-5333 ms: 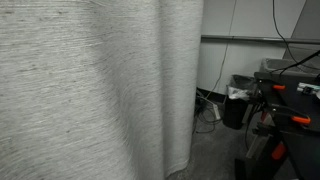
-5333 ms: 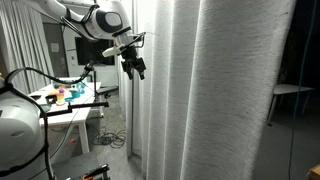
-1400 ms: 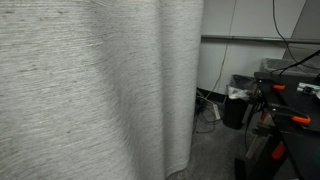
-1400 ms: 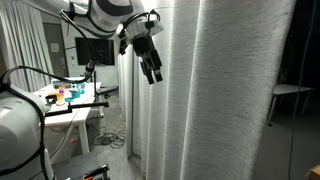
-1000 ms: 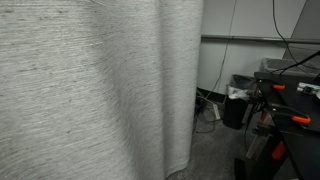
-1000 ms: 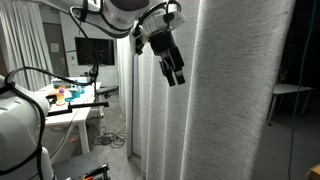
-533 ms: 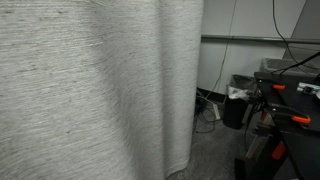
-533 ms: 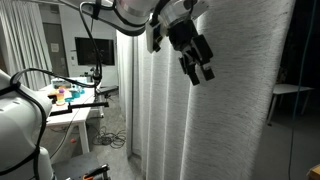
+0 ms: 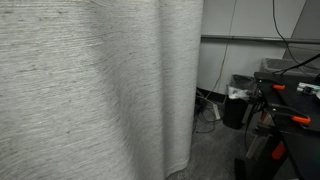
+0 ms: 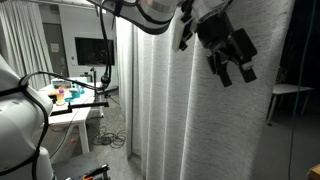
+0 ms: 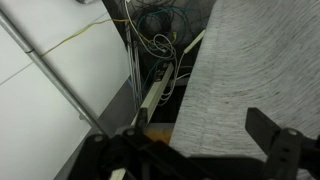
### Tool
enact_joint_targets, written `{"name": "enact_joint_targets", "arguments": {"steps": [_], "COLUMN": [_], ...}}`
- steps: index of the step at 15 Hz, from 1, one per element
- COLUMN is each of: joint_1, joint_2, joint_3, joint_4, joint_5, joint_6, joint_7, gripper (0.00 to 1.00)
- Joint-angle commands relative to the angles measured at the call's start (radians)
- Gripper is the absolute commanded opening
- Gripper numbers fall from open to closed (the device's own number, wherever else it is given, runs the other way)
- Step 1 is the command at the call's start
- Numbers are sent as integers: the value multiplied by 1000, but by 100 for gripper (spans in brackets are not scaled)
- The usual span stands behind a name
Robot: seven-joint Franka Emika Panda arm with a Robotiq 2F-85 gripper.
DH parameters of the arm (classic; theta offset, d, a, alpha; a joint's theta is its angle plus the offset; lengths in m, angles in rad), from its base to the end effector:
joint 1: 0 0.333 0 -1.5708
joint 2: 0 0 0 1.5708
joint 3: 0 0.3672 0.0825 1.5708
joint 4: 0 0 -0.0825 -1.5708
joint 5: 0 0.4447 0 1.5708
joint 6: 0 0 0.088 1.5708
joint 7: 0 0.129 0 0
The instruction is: Open the curtain to the left then close it to the right
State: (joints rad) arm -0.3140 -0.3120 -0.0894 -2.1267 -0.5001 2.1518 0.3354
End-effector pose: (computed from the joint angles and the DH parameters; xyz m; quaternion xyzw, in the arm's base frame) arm 0.4883 -0.2447 0.5934 0.9292 -0.2535 0.1564 0.2186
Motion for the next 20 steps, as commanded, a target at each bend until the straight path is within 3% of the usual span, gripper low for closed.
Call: {"name": "enact_joint_targets", "arguments": {"steps": [1,5,9,14,17,18,20], "joint_1": [0,30,78,145,172,173,161], "joint_2": [85,119,137,139,140,143,150], "joint_3": [-37,-108,-163,-221,-246,-251,-251], "joint_4": [92,108,103,110,122,127,137], "joint_5": [-10,112,360,677,801,820,817], "joint_6": [40,214,367,343,294,273,240], "joint_7": [8,-152,-425,-758,-925,-956,-975], "gripper": [100,100,100,100,100,78,66]}}
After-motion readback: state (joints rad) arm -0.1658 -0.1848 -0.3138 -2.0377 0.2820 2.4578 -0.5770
